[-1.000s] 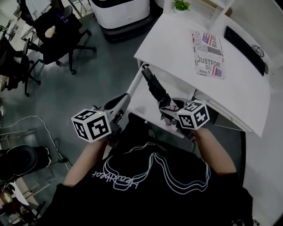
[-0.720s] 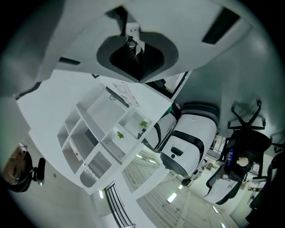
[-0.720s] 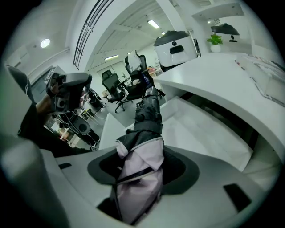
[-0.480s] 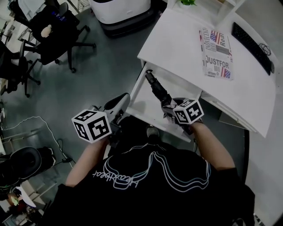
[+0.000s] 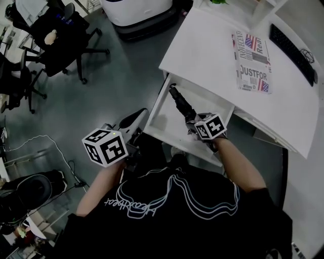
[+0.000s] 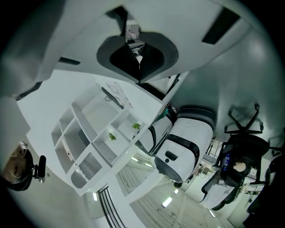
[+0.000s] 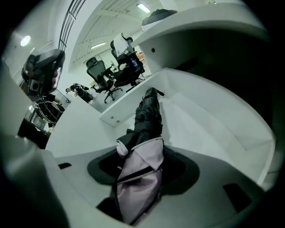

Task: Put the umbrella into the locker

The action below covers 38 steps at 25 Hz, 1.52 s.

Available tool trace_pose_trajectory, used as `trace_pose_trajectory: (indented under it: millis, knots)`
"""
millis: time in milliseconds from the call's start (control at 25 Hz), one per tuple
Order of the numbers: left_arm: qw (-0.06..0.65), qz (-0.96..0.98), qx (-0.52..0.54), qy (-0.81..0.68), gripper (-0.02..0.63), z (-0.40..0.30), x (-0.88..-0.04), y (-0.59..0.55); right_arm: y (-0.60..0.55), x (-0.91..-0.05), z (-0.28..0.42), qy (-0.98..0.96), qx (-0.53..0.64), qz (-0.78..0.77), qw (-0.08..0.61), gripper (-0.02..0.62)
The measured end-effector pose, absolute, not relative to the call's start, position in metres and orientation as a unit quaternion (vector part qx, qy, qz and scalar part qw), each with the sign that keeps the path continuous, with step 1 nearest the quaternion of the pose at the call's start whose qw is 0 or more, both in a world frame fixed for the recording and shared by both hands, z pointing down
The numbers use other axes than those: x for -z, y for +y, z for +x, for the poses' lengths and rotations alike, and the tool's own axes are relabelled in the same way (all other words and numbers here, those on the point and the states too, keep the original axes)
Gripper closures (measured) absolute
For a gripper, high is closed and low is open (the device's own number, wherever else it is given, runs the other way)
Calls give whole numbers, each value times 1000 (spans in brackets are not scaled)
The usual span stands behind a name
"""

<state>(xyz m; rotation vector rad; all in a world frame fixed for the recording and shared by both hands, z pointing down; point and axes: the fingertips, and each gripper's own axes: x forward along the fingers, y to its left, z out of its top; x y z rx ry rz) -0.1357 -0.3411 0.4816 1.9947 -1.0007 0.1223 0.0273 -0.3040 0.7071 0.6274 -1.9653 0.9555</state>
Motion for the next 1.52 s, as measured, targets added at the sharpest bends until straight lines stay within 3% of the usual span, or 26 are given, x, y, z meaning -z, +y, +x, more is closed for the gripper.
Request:
trace_pose_trajectory:
  millis: [640,800,960,1120,1280,1440,1520]
  knots:
    - [432,798,-74,-414,601,-146,-490,-338,-306,-755,36,-761,-330,252,498,337]
    - [435,794,-70,-419,601,-149,-489,-336,-305,-760,35,-754,-334,245,510,288]
    - [433,795,-68,-420,601,-149,-486,-332,-305,-758,37,-748,-345,250,508,193]
    - [429,797,-62,-420,601,-146,-482,-324,-311,-738,36,-762,-349,269,475,147]
    - [426,801,-54,-416,601,-139,-476,-312,-316,-696,28,-792,-363,281,402,149]
    - [416,810,-47,-411,601,-129,-466,-298,-316,-636,25,-828,-345,290,334,204]
    - [410,816,-43,-405,601,-122,-457,-290,-314,-596,26,-848,-327,298,290,269]
